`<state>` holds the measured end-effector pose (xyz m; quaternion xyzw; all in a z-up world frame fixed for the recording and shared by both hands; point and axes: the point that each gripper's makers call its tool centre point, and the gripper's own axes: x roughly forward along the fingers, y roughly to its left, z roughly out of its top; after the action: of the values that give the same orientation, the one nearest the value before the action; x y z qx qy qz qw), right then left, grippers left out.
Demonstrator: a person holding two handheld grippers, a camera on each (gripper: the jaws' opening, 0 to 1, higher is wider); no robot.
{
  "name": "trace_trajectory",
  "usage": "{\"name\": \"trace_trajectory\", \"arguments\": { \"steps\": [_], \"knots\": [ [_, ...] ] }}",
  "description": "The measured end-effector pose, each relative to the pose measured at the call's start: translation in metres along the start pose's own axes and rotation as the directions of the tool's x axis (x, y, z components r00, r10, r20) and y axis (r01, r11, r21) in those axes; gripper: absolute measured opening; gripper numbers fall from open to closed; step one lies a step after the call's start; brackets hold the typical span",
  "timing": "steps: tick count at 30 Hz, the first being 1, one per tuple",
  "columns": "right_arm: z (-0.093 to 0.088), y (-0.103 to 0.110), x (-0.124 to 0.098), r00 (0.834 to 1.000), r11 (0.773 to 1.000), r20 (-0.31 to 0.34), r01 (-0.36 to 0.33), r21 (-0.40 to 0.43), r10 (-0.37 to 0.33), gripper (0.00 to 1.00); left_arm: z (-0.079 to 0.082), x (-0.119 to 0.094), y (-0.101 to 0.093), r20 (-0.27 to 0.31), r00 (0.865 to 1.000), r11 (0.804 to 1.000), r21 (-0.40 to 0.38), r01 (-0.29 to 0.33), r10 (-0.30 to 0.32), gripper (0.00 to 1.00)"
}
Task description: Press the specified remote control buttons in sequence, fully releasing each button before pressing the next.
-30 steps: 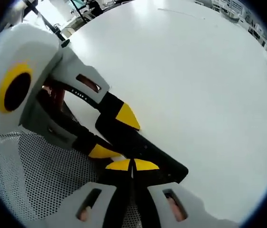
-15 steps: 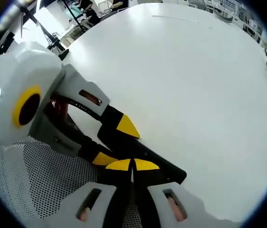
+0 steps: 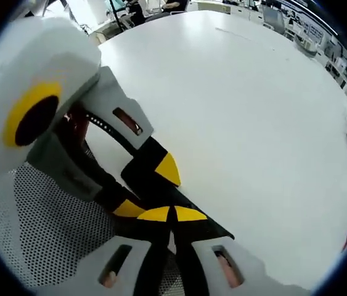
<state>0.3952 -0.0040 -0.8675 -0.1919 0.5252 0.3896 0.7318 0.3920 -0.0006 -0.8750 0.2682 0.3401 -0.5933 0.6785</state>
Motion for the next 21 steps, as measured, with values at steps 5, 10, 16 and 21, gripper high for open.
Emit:
{"name": "trace_trajectory", "arguments": {
  "steps": [5,10,16,21],
  "knots": [
    [0.0004,0.0007,0.0005,1.0,0.996,0.004,0.024,-0.084,-0.023,0.0,0.0001,-0.0002,-0.0002,0.0,1.0,1.0,-0.002,0.001,-0.001,0.25],
    [0.0011,-0.0008,0.0011,1.0,0.99,0.018,0.027,-0.138,-0.024,0.0,0.0001,0.0002,0.0005,0.0,1.0,1.0,-0.007,-0.001,0.001,0.25],
    [0.002,-0.0003,0.0013,0.999,0.976,0.031,0.025,-0.214,-0.019,0.0,0.0004,0.0002,0.001,-0.003,1.0,1.0,-0.007,-0.001,0.001,0.25],
    [0.0025,-0.0013,0.0007,0.998,0.999,0.061,-0.015,-0.049,0.018,0.0,0.0004,0.0002,0.0007,-0.003,1.0,1.0,-0.006,-0.002,0.002,0.25]
  ]
}}
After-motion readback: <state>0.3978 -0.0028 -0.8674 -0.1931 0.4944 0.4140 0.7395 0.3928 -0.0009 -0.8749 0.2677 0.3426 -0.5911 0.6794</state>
